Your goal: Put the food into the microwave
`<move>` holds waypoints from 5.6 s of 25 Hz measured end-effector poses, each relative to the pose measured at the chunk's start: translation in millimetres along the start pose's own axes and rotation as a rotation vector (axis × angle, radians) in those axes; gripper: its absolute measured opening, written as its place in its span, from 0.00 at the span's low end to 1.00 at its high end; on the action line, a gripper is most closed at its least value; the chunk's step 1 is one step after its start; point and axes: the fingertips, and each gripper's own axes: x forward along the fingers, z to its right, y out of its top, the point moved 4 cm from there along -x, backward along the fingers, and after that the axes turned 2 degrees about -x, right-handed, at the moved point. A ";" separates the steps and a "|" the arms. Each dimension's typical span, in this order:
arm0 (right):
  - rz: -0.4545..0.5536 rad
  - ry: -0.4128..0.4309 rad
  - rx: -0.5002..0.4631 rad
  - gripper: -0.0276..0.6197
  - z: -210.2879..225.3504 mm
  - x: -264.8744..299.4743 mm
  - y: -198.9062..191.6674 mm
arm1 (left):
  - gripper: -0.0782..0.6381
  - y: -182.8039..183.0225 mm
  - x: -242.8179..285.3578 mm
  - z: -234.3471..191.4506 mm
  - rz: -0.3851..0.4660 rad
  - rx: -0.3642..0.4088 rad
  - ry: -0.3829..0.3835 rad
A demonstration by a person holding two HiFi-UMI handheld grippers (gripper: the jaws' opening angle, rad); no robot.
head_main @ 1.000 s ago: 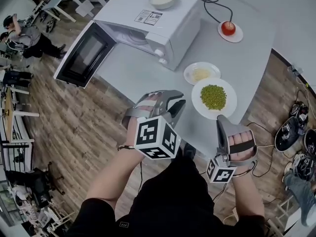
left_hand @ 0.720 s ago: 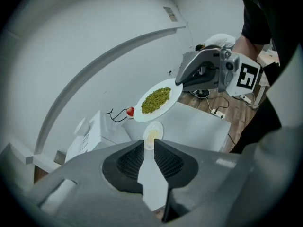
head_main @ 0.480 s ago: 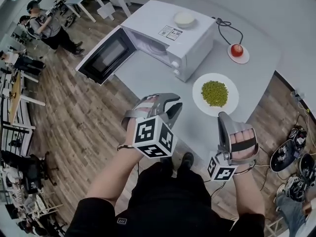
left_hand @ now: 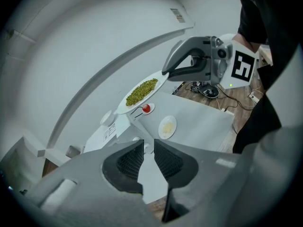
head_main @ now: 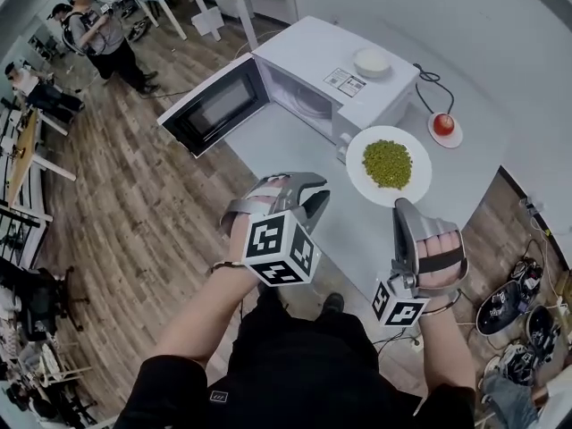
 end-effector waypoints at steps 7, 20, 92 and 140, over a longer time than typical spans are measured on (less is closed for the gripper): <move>-0.036 -0.019 -0.013 0.08 15.2 49.2 66.6 | 0.21 -56.2 -28.8 -53.7 0.034 0.033 0.016; -0.131 -0.011 -0.004 0.08 23.5 138.1 199.2 | 0.21 -173.7 -78.0 -144.0 0.084 0.114 -0.028; -0.420 0.167 0.109 0.08 -245.9 363.9 159.6 | 0.21 -262.8 171.5 -173.6 0.166 0.280 -0.179; -0.440 0.797 0.700 0.27 -264.7 407.9 142.3 | 0.21 -254.9 128.1 -228.3 0.161 -0.064 -0.403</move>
